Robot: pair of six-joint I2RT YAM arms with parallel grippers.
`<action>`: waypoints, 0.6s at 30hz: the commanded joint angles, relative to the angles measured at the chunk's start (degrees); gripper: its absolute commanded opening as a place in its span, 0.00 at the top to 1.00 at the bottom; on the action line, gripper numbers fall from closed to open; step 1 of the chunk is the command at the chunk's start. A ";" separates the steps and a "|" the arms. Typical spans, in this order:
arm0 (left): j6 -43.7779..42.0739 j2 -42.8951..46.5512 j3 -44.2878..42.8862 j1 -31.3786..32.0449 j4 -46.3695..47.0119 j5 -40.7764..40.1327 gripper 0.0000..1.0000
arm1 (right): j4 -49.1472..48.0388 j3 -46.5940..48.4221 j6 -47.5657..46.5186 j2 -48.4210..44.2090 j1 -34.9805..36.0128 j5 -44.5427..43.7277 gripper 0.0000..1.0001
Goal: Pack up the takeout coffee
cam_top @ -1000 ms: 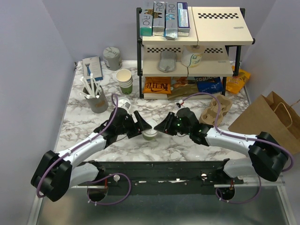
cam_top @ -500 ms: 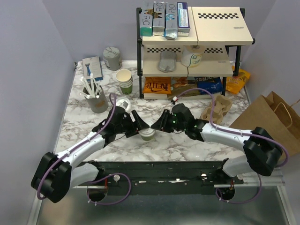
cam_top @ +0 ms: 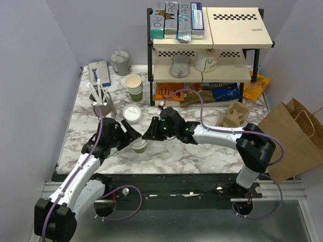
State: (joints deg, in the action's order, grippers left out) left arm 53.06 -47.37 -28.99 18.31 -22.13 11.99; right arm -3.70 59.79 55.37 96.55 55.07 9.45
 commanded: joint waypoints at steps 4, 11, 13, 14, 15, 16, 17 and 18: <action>-1.55 2.98 1.40 -4.07 -9.42 -3.20 0.17 | 0.62 7.35 -0.27 5.14 2.15 4.35 0.57; -1.64 4.84 -1.06 -4.51 -10.12 -2.50 0.05 | 3.44 6.83 -2.73 -0.21 2.15 -1.62 0.36; -1.64 4.57 -2.03 -4.51 -10.48 -2.58 0.01 | 3.44 7.09 -3.43 -1.10 2.24 -2.07 0.31; -1.82 4.49 -2.38 -4.51 -10.56 -2.50 0.01 | 3.44 7.18 -3.69 -1.97 2.15 -2.77 0.29; -1.99 4.40 -3.08 -4.51 -10.83 -2.24 0.01 | 3.44 7.44 -4.22 -2.42 2.15 -3.30 0.25; -2.08 4.22 -3.52 -4.51 -11.00 -2.15 0.01 | 5.79 7.62 -4.31 -2.77 2.15 -4.00 0.23; -2.26 4.22 -3.96 -4.51 -11.44 -2.14 0.01 | 6.25 7.71 -4.40 -3.30 2.06 -5.31 0.22; -2.34 4.31 -4.92 -4.59 -11.97 -2.75 0.01 | 6.86 7.80 -4.92 -4.52 2.06 -6.37 0.20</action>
State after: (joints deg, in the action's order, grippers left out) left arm 52.03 -43.11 -30.37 13.93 -30.81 9.91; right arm 0.75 65.28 52.49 95.70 56.90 7.99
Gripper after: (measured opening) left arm 0.987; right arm 0.774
